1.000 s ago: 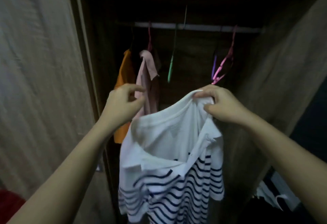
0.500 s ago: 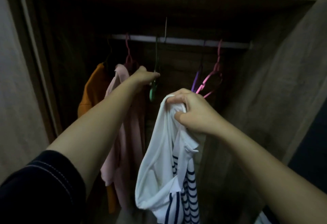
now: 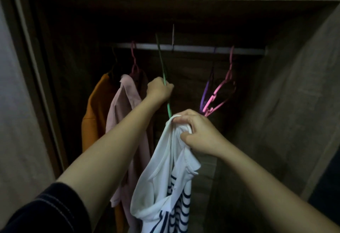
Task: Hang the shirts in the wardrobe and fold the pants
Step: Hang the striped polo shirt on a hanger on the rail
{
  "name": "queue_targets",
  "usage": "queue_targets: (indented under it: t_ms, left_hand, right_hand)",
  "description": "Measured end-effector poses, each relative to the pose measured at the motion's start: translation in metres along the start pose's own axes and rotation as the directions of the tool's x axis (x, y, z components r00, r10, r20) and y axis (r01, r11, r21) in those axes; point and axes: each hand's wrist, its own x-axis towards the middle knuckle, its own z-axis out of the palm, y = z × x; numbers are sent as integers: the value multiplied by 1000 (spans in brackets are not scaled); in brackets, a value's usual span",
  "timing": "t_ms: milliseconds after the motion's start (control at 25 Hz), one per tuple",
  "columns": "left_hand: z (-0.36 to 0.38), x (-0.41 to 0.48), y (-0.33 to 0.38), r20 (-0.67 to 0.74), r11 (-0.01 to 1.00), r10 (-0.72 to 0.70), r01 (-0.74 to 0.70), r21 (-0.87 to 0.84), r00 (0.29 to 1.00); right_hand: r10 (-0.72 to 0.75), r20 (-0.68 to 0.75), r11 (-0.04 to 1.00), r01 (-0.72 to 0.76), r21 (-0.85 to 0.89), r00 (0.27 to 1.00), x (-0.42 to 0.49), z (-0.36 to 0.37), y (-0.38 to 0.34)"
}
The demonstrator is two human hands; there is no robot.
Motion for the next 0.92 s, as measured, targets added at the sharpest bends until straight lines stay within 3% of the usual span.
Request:
queue_targets:
  t_ms: [280,440,520,640,920]
  left_hand:
    - [-55,-66,-56,-94,937,262,-230,263,960]
    - [-98,-99,-83,-231,918,357,-293,267,905]
    - [-109,-115,-99,-204,903,414,-373,214,887]
    - [-127,-136,-112,-100,933,360,-359,37,927]
    - [-175,-194,-167,-123,944,306,-318,-92,944]
  right_hand:
    - [-8,125,998,15,-58,992,-11,38,-14]
    - [83,77,995,-78,-68,994,-8,59,-24]
    - [139,27,987,-136,-80,990,-5,68,-28]
    - [194,-43,974,-198,-115,980,-1,75,-31]
    - [308,-99,933,-320,-162,946,-7,81,-29]
